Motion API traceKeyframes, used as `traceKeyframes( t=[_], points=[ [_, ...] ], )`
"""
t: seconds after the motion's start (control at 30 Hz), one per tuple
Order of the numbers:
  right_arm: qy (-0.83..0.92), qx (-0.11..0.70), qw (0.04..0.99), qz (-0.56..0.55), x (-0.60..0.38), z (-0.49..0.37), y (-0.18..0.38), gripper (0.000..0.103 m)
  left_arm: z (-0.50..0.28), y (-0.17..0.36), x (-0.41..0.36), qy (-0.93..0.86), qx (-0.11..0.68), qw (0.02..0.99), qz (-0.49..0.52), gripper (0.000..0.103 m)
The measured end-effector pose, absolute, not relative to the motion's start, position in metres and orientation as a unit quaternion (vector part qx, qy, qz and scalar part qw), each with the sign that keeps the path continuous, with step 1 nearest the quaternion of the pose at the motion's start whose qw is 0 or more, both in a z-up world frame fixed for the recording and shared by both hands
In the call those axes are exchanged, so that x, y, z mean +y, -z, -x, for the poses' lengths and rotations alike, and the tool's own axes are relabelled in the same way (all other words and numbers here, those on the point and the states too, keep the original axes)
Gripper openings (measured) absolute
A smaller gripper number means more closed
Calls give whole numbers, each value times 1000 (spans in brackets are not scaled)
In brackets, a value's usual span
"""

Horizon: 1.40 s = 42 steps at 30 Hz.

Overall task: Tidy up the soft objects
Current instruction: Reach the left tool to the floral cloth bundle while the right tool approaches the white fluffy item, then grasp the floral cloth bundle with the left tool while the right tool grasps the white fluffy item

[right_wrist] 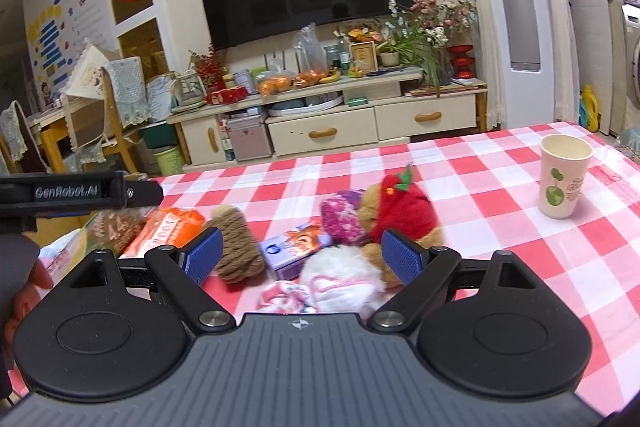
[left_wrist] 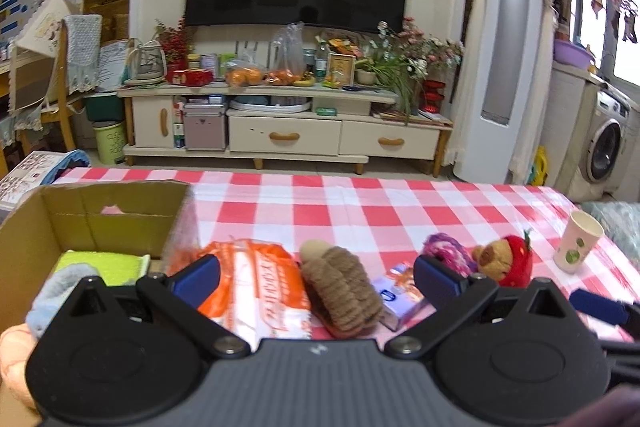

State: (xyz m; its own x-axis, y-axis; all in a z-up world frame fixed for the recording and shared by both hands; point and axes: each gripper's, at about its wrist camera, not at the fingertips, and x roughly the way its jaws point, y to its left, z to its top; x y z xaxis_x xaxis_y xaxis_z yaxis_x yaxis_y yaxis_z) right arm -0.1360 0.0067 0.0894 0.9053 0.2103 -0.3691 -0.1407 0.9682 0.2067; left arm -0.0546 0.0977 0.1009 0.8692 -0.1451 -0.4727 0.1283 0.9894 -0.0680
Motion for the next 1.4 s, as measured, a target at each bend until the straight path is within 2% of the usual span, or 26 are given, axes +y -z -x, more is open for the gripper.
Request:
traceKeyframes(
  t=[0.23,0.9,1.13,1.33,1.4],
  points=[
    [-71,208,969,-110,0,133,-84,103,58,-89,75,115,262,958,-14,102],
    [-140,311,917,-207,6,83,-49,103,64,-44,24,219,312,919,-106,102],
    [-152,316,914,-206,9,78,-50,103,51,-33,13,219,327,913,-111,101],
    [-147,333,908,-207,7,68,-44,100,47,-27,7,223,340,907,-105,93],
    [-144,334,908,-206,6,68,-45,98,44,-26,6,227,346,905,-103,85]
  ],
)
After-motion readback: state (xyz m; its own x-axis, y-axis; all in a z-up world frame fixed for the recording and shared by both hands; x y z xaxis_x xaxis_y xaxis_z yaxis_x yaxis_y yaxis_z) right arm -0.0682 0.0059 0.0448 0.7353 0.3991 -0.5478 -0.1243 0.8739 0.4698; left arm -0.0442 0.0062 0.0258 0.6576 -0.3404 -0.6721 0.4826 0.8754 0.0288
